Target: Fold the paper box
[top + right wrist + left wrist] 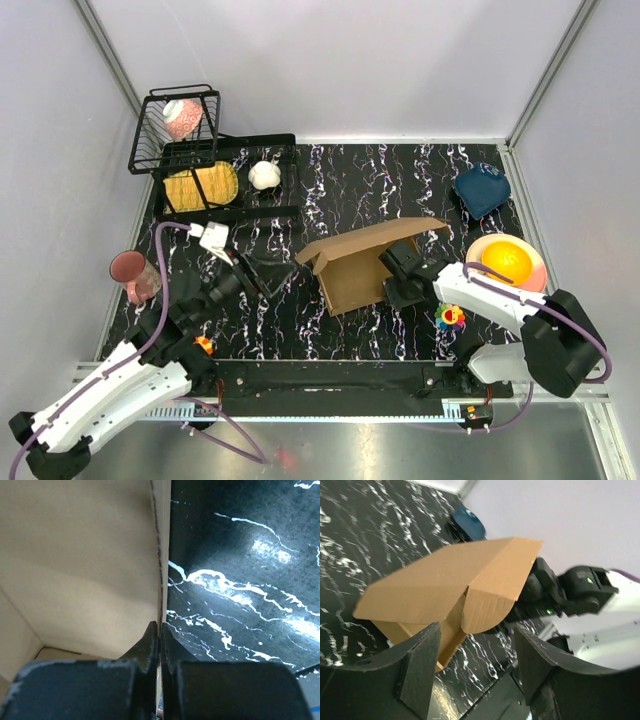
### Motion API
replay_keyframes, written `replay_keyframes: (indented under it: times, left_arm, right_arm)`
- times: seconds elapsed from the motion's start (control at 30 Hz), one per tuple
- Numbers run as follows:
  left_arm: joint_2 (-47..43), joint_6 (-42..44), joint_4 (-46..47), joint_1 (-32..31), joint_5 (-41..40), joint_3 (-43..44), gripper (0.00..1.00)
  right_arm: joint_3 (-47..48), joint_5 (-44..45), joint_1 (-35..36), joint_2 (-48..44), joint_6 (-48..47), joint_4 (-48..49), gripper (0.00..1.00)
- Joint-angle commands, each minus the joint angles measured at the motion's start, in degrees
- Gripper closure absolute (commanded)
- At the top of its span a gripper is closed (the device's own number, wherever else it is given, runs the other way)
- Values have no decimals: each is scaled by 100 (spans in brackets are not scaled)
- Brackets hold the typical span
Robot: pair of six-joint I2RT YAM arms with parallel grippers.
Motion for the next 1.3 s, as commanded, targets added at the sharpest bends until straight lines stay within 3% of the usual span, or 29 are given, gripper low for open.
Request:
replay_keyframes:
  times: [0.0, 0.1, 0.27, 0.47, 0.57, 0.6, 0.73, 0.97, 1.23, 1.27]
  left_arm:
    - [-434, 63, 753, -743, 112, -314, 37]
    - [-699, 589, 851, -1139, 477, -333, 37]
    - [635, 784, 807, -1805, 1139, -52, 42]
    - [1751, 1241, 1423, -3055, 437, -44, 45]
    - [2332, 1320, 1528, -3056, 120, 141, 47]
    - [2446, 1355, 1537, -3047, -325, 194, 47]
    - [3061, 1155, 1606, -2522, -707, 405, 47]
    - [3712, 591, 1809, -1002, -1059, 983, 47]
    - [4862, 837, 1441, -499, -953, 2391, 41]
    - [4995, 837, 1431, -351, -866, 2609, 41]
  right_arm:
    - [-316, 312, 40, -25, 372, 635, 100]
    - [-501, 242, 31, 1, 319, 811, 100]
    - [-695, 206, 40, -77, 249, 1005, 100]
    - [-818, 145, 31, -78, 126, 1172, 100]
    - [-932, 110, 31, -104, 73, 1251, 100]
    - [-1002, 101, 40, -113, 56, 1295, 100]
    - [-1064, -22, 40, -192, -137, 1322, 100]
    - [-1117, -92, 31, -385, -497, 1392, 100]
    - [-1108, -277, 40, -447, -1069, 1524, 100]
    - [-1108, -286, 40, -490, -1156, 1541, 95]
